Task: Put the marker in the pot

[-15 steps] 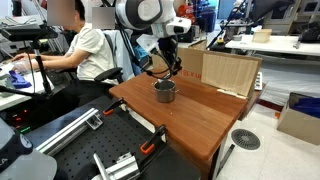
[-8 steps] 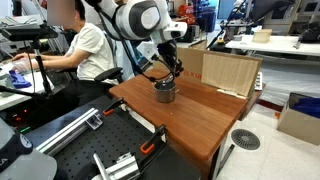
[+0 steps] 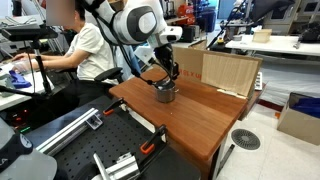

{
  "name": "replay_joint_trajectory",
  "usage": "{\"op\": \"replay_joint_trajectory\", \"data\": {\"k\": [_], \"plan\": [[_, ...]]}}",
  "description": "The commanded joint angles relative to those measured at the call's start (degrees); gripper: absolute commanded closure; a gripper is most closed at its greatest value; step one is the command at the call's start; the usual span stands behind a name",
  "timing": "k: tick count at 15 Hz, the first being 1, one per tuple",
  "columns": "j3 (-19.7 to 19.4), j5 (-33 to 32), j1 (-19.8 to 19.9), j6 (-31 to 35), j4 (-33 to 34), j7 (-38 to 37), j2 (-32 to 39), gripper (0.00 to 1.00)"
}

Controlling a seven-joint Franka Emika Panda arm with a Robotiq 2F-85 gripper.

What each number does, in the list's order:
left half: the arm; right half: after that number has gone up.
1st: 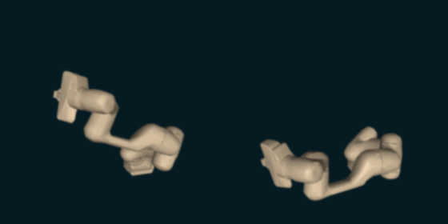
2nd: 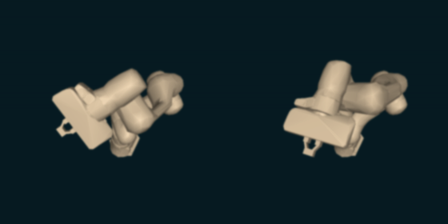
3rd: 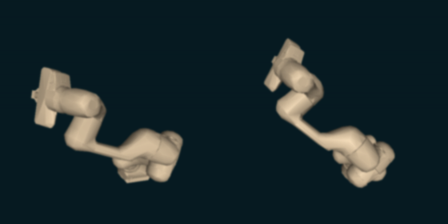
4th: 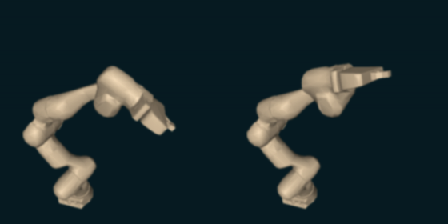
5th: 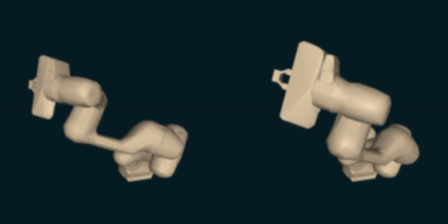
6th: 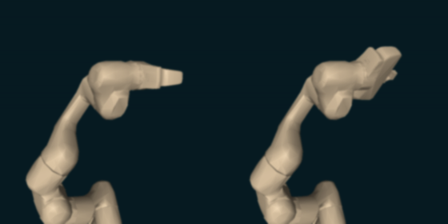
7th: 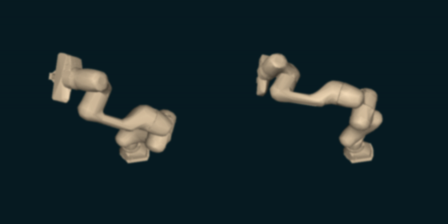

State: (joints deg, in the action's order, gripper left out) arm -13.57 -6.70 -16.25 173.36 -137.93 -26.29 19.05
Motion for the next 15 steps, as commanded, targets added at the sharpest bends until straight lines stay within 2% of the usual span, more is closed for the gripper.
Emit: {"op": "replay_joint_trajectory", "data": {"k": [1, 5, 6, 9, 13, 15], "plan": [[2.3, 2.6, 1.6, -1.4, 0.3, 2.7, -0.3, 0.33], [4.6, 4.5, 3.0, -2.0, 0.5, 4.2, -0.5, 0.03], [4.8, 4.9, 3.1, -1.8, 0.2, 4.4, -0.9, 0.00], [7.1, 6.8, 5.0, -1.9, -0.8, 6.3, -2.6, 0.00], [10.9, 10.2, 8.3, -1.7, -4.3, 9.8, -8.2, 0.00], [13.4, 13.0, 10.2, -3.7, -6.2, 11.5, -11.9, 0.00]]}}
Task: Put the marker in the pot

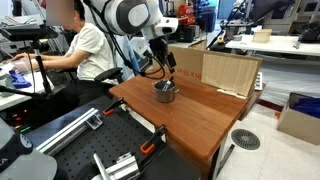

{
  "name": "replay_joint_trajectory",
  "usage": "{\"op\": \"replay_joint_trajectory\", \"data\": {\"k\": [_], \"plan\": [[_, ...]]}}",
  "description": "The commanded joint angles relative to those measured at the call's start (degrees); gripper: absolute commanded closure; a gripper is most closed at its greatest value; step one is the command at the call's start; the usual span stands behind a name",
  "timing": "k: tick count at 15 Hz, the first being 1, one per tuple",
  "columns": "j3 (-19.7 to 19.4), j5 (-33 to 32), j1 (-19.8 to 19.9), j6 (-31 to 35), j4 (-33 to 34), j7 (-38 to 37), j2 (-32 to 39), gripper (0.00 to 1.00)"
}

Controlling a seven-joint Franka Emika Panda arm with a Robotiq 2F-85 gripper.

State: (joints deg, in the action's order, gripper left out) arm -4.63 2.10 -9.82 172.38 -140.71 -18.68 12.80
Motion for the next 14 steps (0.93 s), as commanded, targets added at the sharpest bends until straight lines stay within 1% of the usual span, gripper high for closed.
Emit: {"op": "replay_joint_trajectory", "data": {"k": [1, 2, 3, 5, 14], "plan": [[4.7, 4.8, 3.9, -4.6, -4.3, 4.4, -7.8, 0.00], [2.9, 2.2, 2.5, -1.5, -2.0, 1.7, -3.6, 0.00], [3.7, 2.7, 3.1, -2.7, -2.9, 2.1, -5.4, 0.00], [4.2, 2.9, 3.5, -3.7, -3.9, 2.4, -7.1, 0.00], [4.2, 2.9, 3.5, -3.7, -4.2, 2.4, -7.1, 0.00]]}}
